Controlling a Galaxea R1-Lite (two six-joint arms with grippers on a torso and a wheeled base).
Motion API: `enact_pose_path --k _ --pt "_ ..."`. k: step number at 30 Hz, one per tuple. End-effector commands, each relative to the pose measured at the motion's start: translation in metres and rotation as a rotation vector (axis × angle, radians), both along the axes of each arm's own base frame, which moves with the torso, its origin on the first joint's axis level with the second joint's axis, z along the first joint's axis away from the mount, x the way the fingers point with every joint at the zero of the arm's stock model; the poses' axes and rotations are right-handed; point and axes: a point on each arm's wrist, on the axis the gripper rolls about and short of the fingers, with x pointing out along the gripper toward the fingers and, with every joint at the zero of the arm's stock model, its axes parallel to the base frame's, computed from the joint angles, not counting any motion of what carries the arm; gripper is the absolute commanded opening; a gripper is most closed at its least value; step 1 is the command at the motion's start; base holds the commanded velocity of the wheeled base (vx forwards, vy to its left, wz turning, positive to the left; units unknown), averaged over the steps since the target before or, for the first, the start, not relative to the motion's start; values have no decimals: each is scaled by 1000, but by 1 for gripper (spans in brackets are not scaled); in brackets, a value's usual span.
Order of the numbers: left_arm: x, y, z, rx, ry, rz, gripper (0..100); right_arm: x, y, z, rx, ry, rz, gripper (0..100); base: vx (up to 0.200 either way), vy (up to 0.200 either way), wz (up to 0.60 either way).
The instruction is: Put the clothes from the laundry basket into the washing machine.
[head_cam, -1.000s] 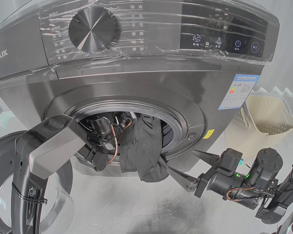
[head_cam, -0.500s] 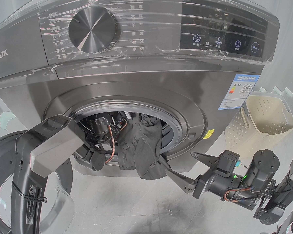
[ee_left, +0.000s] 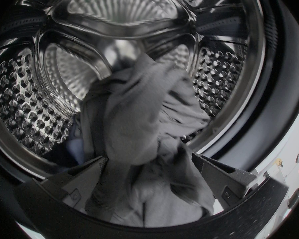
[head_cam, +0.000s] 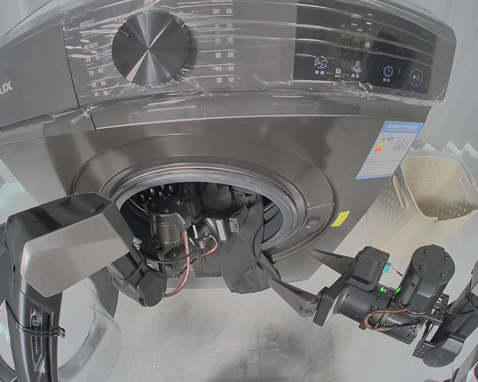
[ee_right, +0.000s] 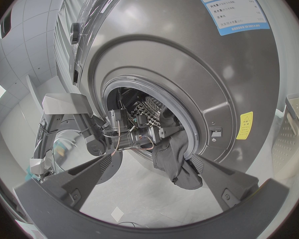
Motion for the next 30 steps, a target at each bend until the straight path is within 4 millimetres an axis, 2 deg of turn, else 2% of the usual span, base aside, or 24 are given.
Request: enact_pose_path --k 1,8,15,16,20,24,30 --pt "-10 -5 -6 20 29 -31 100 -3 3 0 2 2 14 100 0 0 0" --pt "0 -6 -25 59 34 -39 100 -3 3 0 2 2 15 100 0 0 0" --pt "7 -13 -33 57 36 -44 100 -6 6 0 4 2 31 100 0 0 0" --pt "7 -13 -33 55 34 -44 0 -6 6 0 4 2 32 100 0 0 0" --pt "16 -10 -24 28 -5 -19 0 -7 8 1 6 0 37 100 0 0 0" --pt "34 -2 -9 -6 -73 60 0 -7 8 1 8 0 40 100 0 0 0" --pt "45 -2 9 -54 -155 107 0 -11 12 1 10 0 58 100 0 0 0"
